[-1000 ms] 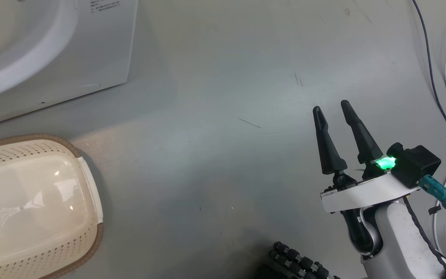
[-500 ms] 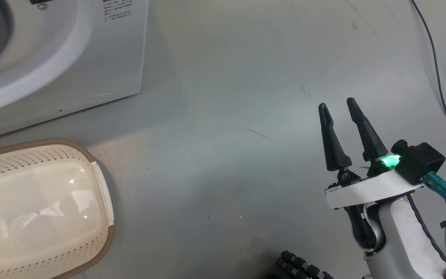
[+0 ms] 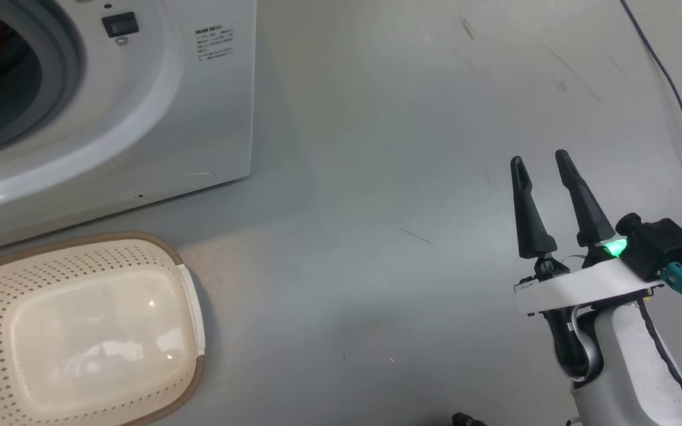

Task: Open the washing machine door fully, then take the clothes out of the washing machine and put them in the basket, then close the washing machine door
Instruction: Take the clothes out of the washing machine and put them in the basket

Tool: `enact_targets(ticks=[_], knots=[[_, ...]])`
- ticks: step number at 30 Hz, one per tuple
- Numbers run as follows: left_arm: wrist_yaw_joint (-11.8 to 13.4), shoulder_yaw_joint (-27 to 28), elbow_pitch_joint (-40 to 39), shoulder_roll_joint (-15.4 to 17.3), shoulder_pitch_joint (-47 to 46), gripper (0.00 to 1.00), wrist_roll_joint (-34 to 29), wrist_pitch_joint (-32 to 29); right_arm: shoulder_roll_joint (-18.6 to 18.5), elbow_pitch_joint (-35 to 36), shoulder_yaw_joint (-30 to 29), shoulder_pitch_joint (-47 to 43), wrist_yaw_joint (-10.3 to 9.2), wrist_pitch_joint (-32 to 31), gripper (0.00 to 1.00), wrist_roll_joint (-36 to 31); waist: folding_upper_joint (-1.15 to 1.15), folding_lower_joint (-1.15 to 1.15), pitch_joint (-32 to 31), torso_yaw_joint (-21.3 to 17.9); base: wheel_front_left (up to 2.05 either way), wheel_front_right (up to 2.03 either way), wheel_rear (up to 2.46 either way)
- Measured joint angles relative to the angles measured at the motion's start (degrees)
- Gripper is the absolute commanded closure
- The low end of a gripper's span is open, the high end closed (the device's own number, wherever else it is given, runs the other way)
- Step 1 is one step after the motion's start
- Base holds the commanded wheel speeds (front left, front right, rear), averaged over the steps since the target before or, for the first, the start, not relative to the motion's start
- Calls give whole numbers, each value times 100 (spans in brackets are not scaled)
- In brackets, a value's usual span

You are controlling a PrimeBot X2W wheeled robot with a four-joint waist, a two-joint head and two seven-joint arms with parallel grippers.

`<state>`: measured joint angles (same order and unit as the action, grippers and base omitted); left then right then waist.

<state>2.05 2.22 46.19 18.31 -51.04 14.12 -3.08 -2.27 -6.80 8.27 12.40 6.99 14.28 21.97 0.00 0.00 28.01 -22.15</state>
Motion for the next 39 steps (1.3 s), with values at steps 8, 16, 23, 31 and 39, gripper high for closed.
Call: enact_targets(ticks=[8,16,23,31,39], knots=[[-223,-94,125,-255,359,100,60,502,-55,-75,-144,-138,0,0,0,-98,0,0,-443,251,0,0,0],[-398,-199,180,-456,715,100,94,898,-115,-112,-237,-332,0,0,0,-146,0,0,-827,476,0,0,0],[-511,-293,208,-639,1020,100,97,1215,-152,-135,-278,-515,0,0,0,-189,0,0,-1162,717,0,0,0],[-590,-328,187,-728,1373,100,99,1537,-156,-163,-278,-705,0,0,0,-204,0,-1,-1516,935,0,0,0],[-638,-415,-4,-849,1678,100,98,1636,-159,-174,-300,-847,0,0,0,-205,0,-1,-1817,1094,0,0,0]])
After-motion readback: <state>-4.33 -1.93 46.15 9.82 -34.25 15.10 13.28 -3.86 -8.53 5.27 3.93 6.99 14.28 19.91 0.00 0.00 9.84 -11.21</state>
